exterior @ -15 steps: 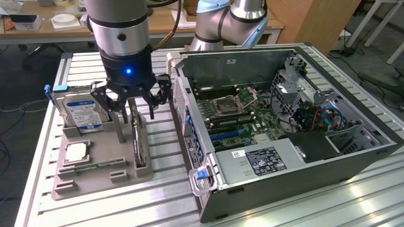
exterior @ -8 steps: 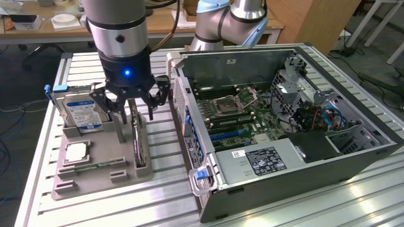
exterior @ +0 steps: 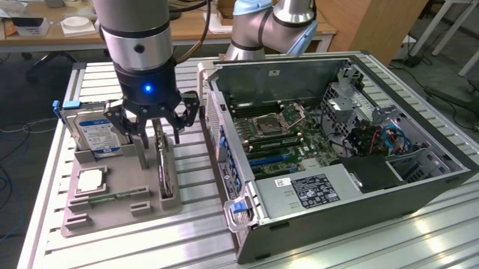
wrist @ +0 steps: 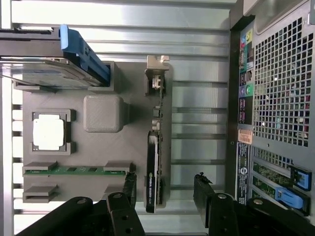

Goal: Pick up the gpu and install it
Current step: 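Pick up the gpu and move the gpu toward the slot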

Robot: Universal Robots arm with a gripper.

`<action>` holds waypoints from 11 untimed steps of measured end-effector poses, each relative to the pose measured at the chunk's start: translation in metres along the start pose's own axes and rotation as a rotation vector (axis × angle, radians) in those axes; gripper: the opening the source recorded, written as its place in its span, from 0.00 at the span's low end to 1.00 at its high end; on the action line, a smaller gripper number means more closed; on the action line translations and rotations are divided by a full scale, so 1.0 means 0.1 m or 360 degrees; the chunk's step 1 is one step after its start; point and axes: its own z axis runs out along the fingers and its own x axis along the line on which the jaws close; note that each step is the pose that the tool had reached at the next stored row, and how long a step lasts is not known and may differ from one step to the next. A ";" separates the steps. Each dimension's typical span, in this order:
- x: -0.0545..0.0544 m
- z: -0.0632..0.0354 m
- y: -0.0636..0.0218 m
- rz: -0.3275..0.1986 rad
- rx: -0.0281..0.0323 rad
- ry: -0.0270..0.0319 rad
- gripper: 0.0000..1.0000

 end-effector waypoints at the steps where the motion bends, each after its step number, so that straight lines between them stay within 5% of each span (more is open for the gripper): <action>1: 0.00 0.007 0.000 0.0000 -0.00001 -0.00002 0.59; 11: 0.01 0.085 -0.003 0.0000 -0.00002 -0.00002 0.59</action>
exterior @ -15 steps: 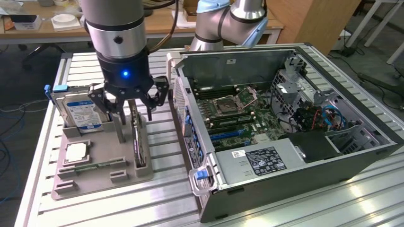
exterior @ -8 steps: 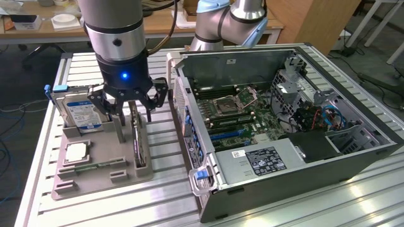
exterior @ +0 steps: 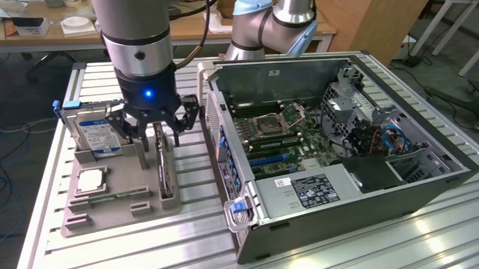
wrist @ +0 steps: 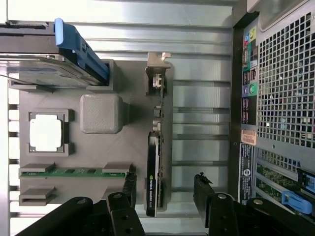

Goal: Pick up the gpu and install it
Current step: 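Pick up the gpu and move the gpu toward the slot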

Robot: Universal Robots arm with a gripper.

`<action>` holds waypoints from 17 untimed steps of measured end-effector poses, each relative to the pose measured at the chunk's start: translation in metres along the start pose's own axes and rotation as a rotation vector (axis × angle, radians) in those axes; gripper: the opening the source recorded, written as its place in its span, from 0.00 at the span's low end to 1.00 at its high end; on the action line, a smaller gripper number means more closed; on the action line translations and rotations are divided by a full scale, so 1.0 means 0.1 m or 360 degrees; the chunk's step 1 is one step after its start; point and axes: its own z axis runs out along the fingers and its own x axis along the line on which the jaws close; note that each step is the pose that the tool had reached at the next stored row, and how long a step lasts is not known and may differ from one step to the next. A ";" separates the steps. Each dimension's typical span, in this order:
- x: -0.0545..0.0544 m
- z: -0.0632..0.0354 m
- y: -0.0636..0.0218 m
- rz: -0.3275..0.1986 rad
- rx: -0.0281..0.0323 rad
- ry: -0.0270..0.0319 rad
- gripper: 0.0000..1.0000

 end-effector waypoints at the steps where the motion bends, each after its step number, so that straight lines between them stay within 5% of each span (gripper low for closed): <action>1: 0.00 0.007 0.000 0.0000 0.00000 0.00000 0.59; 17: 0.01 0.128 -0.005 0.0000 0.00001 0.00000 0.59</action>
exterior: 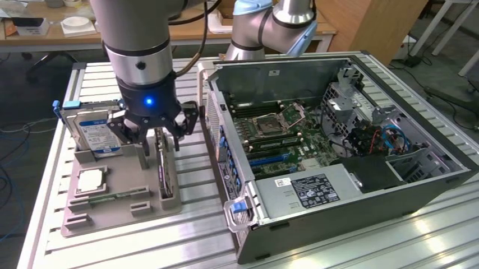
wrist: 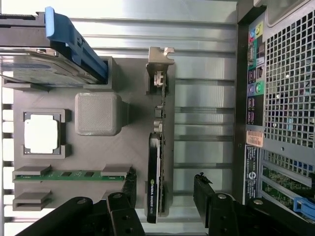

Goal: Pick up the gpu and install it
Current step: 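Pick up the gpu and move the gpu toward the slot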

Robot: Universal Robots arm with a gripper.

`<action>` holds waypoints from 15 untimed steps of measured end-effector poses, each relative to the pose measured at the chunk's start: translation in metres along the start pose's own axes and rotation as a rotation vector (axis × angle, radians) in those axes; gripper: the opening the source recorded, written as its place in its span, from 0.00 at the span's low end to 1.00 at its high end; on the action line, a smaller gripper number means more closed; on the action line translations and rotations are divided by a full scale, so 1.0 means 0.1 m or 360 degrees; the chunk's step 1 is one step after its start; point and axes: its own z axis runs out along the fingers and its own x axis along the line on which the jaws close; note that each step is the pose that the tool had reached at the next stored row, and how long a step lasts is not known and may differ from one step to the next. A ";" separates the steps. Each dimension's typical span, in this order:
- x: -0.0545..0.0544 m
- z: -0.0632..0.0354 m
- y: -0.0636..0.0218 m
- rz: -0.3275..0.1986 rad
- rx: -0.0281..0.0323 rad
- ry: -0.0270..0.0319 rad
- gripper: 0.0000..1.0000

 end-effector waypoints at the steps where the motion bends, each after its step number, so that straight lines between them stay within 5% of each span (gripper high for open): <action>1: 0.00 0.007 0.000 0.0000 -0.00001 -0.00001 0.59; 15: 0.03 0.123 -0.005 0.0000 0.00000 0.00000 0.59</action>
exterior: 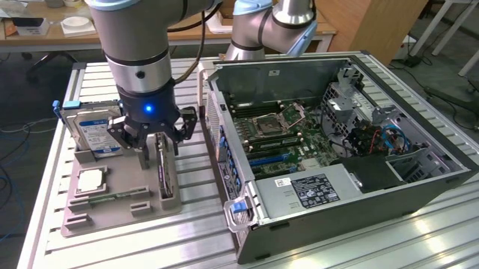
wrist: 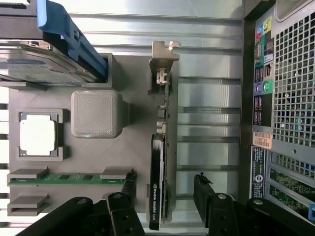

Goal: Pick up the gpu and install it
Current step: 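Pick up the gpu and move the gpu toward the slot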

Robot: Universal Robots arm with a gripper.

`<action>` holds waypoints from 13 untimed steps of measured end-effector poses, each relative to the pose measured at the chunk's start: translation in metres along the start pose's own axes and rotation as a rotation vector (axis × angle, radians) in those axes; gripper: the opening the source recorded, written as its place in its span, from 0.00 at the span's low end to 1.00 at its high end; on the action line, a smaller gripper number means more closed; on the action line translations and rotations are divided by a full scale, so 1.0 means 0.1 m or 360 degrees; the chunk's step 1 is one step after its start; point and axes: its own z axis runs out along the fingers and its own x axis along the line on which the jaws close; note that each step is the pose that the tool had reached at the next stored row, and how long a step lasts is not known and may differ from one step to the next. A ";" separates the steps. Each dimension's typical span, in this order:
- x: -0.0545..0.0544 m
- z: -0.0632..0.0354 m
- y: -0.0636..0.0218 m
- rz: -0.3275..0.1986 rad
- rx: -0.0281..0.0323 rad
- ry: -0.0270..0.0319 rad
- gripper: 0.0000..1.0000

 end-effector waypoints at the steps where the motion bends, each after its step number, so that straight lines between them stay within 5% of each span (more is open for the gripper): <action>1: 0.00 0.009 -0.001 0.0000 0.00000 0.00000 0.59; 13: 0.03 0.112 -0.004 0.0000 0.00000 -0.00003 0.59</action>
